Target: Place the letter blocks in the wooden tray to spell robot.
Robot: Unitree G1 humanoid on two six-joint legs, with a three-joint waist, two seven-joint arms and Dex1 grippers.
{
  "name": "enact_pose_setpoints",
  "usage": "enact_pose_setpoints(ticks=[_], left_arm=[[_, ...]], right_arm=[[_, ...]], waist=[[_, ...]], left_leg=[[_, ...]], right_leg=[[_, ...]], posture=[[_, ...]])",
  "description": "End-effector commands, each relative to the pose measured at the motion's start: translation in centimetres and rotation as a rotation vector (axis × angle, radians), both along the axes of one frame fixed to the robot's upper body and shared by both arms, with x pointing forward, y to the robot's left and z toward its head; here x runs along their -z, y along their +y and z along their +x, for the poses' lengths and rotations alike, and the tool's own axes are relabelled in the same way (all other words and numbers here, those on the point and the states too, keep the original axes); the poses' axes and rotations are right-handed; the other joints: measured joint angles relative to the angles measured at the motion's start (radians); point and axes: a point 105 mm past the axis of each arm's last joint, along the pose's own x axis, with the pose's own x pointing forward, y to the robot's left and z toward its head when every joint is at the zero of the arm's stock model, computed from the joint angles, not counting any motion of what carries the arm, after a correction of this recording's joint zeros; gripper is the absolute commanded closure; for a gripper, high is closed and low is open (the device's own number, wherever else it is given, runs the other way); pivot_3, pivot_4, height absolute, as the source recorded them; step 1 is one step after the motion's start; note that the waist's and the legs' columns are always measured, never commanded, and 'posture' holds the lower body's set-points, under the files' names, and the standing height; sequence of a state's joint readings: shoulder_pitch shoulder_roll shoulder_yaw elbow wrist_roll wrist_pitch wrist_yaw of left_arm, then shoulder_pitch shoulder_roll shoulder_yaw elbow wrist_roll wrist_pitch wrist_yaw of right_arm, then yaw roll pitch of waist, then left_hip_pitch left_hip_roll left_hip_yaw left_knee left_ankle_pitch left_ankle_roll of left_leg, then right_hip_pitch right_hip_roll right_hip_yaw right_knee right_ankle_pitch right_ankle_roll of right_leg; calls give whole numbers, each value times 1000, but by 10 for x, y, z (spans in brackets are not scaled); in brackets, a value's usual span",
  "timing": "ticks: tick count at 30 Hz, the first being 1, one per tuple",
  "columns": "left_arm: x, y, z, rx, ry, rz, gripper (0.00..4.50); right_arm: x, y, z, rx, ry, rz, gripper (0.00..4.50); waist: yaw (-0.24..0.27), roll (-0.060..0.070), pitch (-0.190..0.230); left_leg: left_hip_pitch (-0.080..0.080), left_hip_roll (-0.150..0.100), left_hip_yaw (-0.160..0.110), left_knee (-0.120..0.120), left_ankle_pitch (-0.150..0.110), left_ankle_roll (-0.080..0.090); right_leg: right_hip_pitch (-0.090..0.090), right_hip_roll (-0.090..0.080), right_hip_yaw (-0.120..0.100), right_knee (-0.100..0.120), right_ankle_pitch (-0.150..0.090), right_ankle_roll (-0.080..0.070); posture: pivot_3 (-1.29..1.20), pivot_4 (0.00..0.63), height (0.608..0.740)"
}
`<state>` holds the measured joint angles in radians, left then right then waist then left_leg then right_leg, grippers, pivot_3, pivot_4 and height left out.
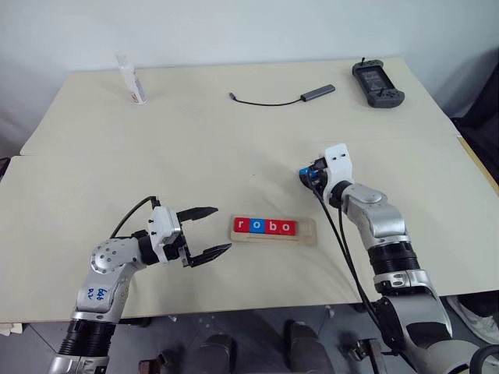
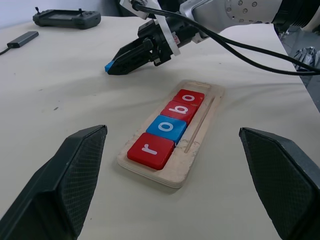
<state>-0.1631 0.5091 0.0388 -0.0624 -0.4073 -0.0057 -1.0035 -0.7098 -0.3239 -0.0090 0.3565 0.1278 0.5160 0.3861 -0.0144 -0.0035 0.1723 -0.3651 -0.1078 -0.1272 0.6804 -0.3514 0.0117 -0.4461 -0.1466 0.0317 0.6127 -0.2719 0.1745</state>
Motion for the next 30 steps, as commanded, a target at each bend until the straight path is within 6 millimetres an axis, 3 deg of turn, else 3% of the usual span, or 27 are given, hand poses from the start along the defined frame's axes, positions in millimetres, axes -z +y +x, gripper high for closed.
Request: enact_pose_setpoints(ticks=[1,8,13,17,19,24,27,28,30], left_arm=[[-8,-2,-3,18,-53,-7,0],[-7,-11,0,82,-46,-16,0],[-4,-15,3,118,-31,-16,0],[-5,-16,8,139,-37,-11,0],[-5,-15,11,145,-42,-8,0],[-5,-15,13,157,-47,-4,0],[-4,-13,14,153,-49,-2,0],[-4,-12,14,151,-49,-2,0],[-4,-11,14,146,-50,-1,0]], right_arm=[[-14,-12,-7,31,-37,16,3033],[-32,-41,-56,79,-54,5,3033],[-11,-56,-109,156,25,19,3033],[11,-57,-138,234,66,68,3033],[16,-53,-143,262,70,108,3033],[11,-39,-142,201,40,161,1305],[3,-45,-143,122,36,106,240],[0,-50,-142,97,36,79,38],[-8,-60,-142,-6,47,4,38]], waist=[[0,0,0],[13,0,0],[16,0,0],[15,0,0],[12,0,0],[12,0,0],[13,0,0],[14,0,0],[15,0,0]], left_leg=[[0,0,0,0,0,0],[-2,0,-1,0,0,0],[-3,0,-1,0,0,0],[-2,0,0,0,0,0],[-1,0,0,0,0,0],[2,0,2,1,0,0],[1,0,1,1,0,0],[1,0,1,1,0,0],[1,-1,1,1,0,1]], right_leg=[[0,0,0,0,0,0],[-1,0,0,-1,0,0],[-1,0,-1,-1,0,0],[-1,0,1,-1,0,0],[-1,1,1,-1,0,0],[0,1,3,-1,1,1],[0,0,2,-1,1,1],[1,0,2,-2,1,1],[1,0,2,-3,1,1]], posture=[[0,150,740],[0,150,740],[0,150,740],[0,150,740],[0,150,740],[0,150,740],[0,150,740],[0,150,740],[0,150,740]])
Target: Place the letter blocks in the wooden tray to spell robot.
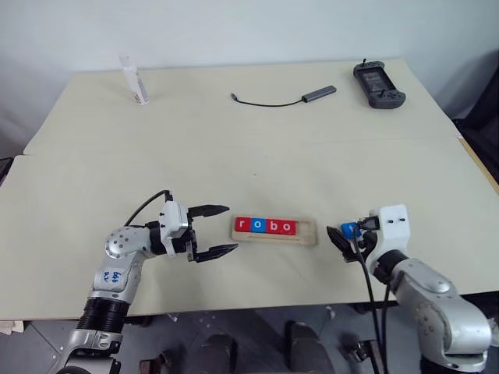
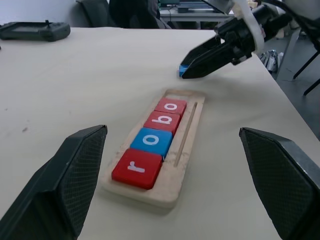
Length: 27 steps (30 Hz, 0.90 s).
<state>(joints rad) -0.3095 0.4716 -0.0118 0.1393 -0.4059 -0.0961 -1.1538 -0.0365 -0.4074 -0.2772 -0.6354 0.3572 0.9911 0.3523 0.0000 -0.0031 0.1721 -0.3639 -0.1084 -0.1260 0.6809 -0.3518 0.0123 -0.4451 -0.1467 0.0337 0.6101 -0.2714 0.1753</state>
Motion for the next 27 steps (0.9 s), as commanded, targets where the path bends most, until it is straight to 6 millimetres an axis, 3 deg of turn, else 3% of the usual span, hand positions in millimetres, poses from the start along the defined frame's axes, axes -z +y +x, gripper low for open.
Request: enact_pose_setpoints(ticks=[1,6,10,12,18,22,27], left_arm=[[-6,3,0,-6,-35,-4,0],[-7,5,-2,-9,-37,-2,0],[-7,5,-5,-6,-35,0,0],[-8,4,-7,0,-39,5,0],[-10,6,-8,-21,-51,4,0],[-9,6,-10,-29,-52,3,0],[-10,6,-12,-47,-54,8,0]], right_arm=[[-24,-12,-1,-182,-43,-98,38],[-29,-26,-3,-496,-5,-287,38],[-21,-37,-6,-727,34,-403,38],[-13,-46,5,-810,75,-468,38],[-4,-49,37,-894,84,-526,38],[2,-45,43,-936,98,-515,38],[6,-45,42,-980,138,-494,1282]], waist=[[2,0,0],[2,-1,0],[-2,-1,1],[-6,-2,1],[-3,-2,1],[-2,-2,1],[-1,-2,1]], left_leg=[[0,0,0,0,0,0],[0,0,1,-1,0,1],[0,1,2,-1,0,1],[1,1,2,-1,0,0],[2,2,5,0,0,0],[1,2,5,0,0,0],[1,2,4,0,0,0]], right_leg=[[0,0,0,-1,0,0],[1,0,-1,-3,0,0],[1,1,-1,-3,0,0],[1,1,-1,-3,0,0],[1,0,-1,-4,1,2],[0,0,-1,-4,1,2],[1,0,-2,-4,1,2]], posture=[[0,150,740],[0,150,740],[0,150,740],[0,150,740],[0,150,740],[0,150,740],[0,150,740]])
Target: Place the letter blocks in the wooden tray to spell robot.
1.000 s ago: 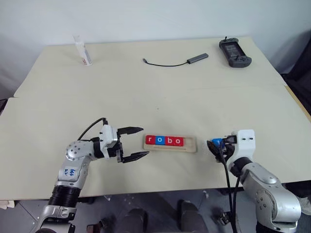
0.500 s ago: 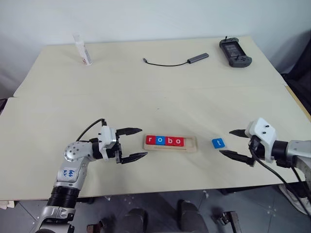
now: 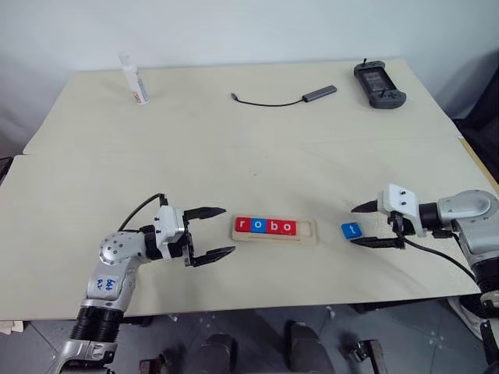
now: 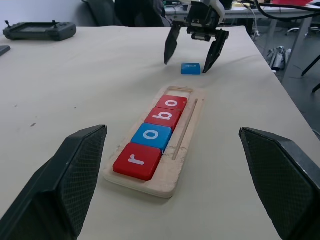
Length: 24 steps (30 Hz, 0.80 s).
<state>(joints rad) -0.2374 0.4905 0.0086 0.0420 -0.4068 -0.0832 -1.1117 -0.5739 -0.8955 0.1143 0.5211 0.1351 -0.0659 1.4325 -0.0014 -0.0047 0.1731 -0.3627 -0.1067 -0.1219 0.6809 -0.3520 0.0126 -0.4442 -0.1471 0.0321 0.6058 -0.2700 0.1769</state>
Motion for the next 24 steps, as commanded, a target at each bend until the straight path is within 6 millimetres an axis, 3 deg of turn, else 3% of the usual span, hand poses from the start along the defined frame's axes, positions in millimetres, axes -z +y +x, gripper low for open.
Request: enact_pose_setpoints(ticks=[1,5,6,9,13,24], left_arm=[[-9,2,-2,-12,-37,3,0],[-10,2,-3,-20,-38,4,0],[-10,2,-3,-21,-38,4,0],[-11,2,-3,-23,-38,2,0],[-10,2,-4,-23,-31,-2,0],[-8,-2,-5,-23,-22,-10,0]], right_arm=[[3,0,-1,-23,23,-21,1620],[-10,10,6,-45,-38,2,2978],[-15,13,8,-44,-51,7,3047],[-30,25,11,-52,-74,43,3044],[-44,60,-3,-100,8,122,3044],[-24,84,-6,-62,22,93,3044]], waist=[[0,0,0],[-1,0,0],[-1,0,0],[0,0,0],[1,0,0],[10,0,0]], left_leg=[[0,0,0,0,0,0],[0,0,0,1,0,0],[0,0,0,1,0,0],[0,0,0,1,0,0],[-3,0,-1,1,0,0],[-5,-1,-3,1,0,0]], right_leg=[[0,0,0,0,0,0],[0,0,0,1,0,0],[0,0,0,1,0,0],[-1,0,0,1,0,0],[-2,0,-1,1,0,0],[-3,-1,-3,1,0,-1]], posture=[[0,150,740],[0,150,740],[0,150,740],[0,150,740],[0,150,740],[0,150,740]])
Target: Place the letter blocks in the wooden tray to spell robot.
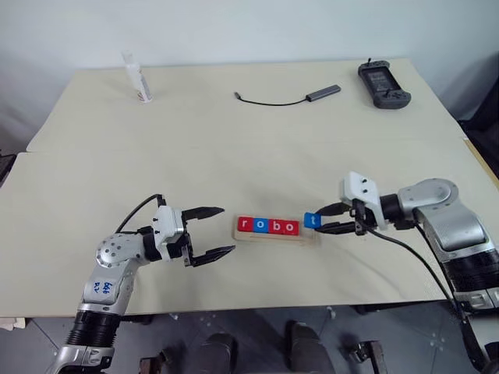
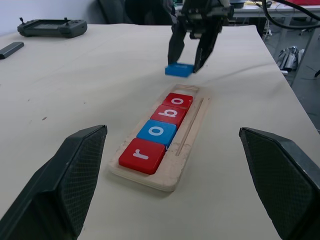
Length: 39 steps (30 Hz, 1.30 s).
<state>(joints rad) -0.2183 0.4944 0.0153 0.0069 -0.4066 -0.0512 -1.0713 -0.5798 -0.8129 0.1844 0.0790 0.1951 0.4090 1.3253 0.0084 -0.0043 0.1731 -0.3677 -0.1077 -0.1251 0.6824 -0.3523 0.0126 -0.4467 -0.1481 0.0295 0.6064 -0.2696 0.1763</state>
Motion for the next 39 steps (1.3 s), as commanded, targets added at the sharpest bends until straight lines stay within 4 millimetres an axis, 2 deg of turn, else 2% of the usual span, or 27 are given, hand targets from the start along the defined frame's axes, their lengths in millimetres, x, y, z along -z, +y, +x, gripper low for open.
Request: enact_pose_setpoints(ticks=[1,5,10,14,19,20,21,23,32,39], left_arm=[[-7,-4,-5,13,-34,-5,0],[-7,-6,-5,11,-34,-8,0],[-7,-6,-6,7,-33,-6,0],[-7,-6,-6,4,-33,-4,0],[-7,-6,-6,1,-33,-5,0],[-7,-6,-6,1,-32,-5,0],[-7,-6,-6,1,-32,-5,0],[-7,-6,-7,2,-30,-6,0],[-6,-7,-6,6,-28,-4,0],[-6,-5,-5,-2,-30,2,0]], right_arm=[[-4,7,0,-22,-53,11,3044],[5,7,-2,-32,-36,-17,3044],[6,6,0,-20,-36,-14,1282],[-2,5,0,-10,-44,20,27],[-12,-9,0,37,-56,39,6],[-13,-13,-1,46,-51,41,414],[-13,-15,-2,49,-53,38,573],[-14,-18,1,70,-77,42,1211],[1,-7,2,57,-63,42,4358],[7,10,0,19,-30,64,4437]], waist=[[0,0,0],[-1,0,0],[-5,0,0],[-6,0,0],[-6,0,0],[-5,0,0],[-3,0,0],[-4,0,0],[-8,0,0],[-7,0,0]], left_leg=[[0,0,0,0,0,0],[0,0,0,0,0,0],[0,0,0,0,0,0],[0,0,0,0,0,0],[0,0,0,0,0,0],[0,0,0,0,0,0],[0,0,0,0,0,0],[0,0,0,0,0,0],[0,0,0,0,0,0],[0,0,0,0,0,0]], right_leg=[[0,0,0,0,0,0],[0,0,0,0,0,0],[0,0,0,0,0,0],[0,0,0,0,0,0],[0,0,0,0,0,0],[0,0,0,0,0,0],[0,0,0,0,0,0],[0,0,0,0,0,0],[0,0,0,0,0,0],[0,0,0,0,0,0]], posture=[[0,150,740],[0,150,740],[0,150,740],[0,150,740],[0,150,740],[0,150,740],[0,150,740],[0,150,740],[0,150,740],[0,150,740]])
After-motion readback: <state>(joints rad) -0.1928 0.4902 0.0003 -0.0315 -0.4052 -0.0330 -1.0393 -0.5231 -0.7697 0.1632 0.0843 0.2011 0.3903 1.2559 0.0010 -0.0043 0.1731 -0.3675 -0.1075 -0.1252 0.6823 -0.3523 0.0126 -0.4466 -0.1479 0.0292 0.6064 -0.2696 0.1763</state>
